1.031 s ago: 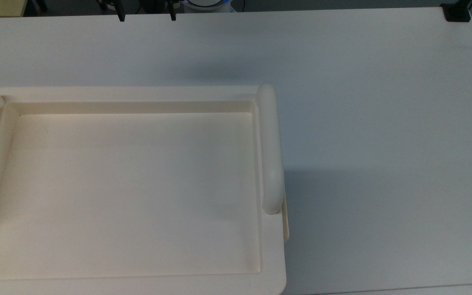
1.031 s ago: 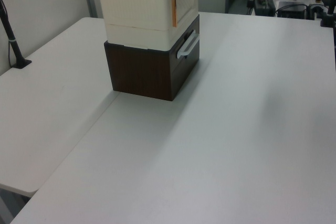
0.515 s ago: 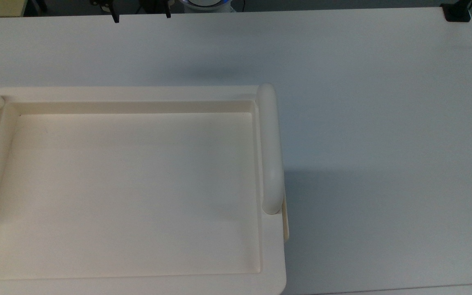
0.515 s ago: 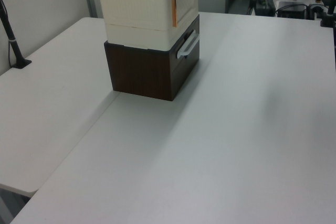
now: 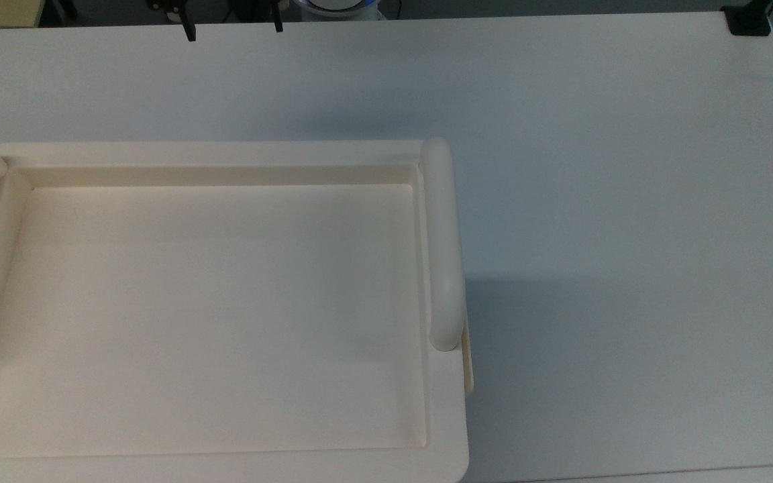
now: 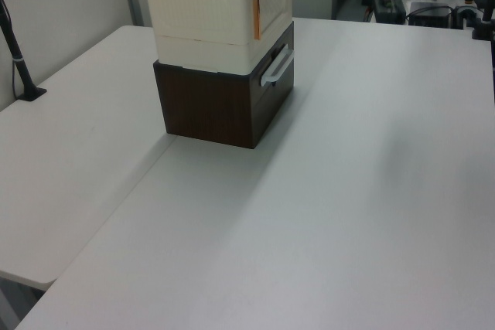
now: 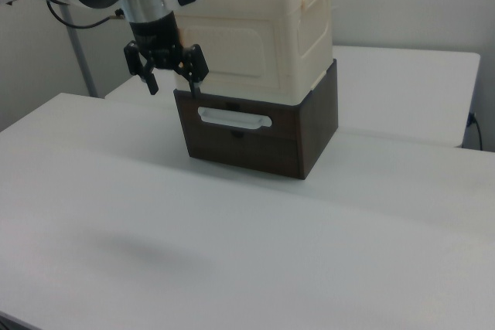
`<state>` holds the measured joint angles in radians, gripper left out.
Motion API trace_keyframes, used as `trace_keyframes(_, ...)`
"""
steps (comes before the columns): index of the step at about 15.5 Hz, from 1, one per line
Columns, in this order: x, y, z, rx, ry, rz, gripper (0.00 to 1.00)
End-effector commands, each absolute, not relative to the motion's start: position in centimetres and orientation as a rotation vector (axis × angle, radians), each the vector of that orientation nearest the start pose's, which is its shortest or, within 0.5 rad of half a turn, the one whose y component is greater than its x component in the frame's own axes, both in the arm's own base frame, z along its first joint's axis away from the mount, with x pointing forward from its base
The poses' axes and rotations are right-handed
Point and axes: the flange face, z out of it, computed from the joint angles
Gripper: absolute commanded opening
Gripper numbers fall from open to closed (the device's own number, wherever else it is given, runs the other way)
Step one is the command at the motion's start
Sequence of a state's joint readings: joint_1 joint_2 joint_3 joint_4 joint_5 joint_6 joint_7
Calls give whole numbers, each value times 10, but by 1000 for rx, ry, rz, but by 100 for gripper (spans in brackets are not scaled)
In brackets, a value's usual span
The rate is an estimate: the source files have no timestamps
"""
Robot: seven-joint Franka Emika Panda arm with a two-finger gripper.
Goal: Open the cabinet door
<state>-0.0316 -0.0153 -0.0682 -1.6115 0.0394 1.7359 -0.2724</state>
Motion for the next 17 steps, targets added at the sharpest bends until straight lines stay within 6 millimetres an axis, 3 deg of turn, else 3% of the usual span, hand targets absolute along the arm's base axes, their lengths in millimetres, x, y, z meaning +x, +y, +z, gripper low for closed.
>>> trace_keyframes(1, 568, -39, 638, -3086, -332, -346, 83)
trace_keyframes(5, 588, -8, 642, -3034, -366, -543, 66)
trace_keyframes(12, 622, 31, 646, -2950, -403, -784, 60)
trace_keyframes(15, 632, 35, 646, -2915, -324, -880, 47)
trace_keyframes(17, 639, 51, 642, -2891, -321, -911, 36)
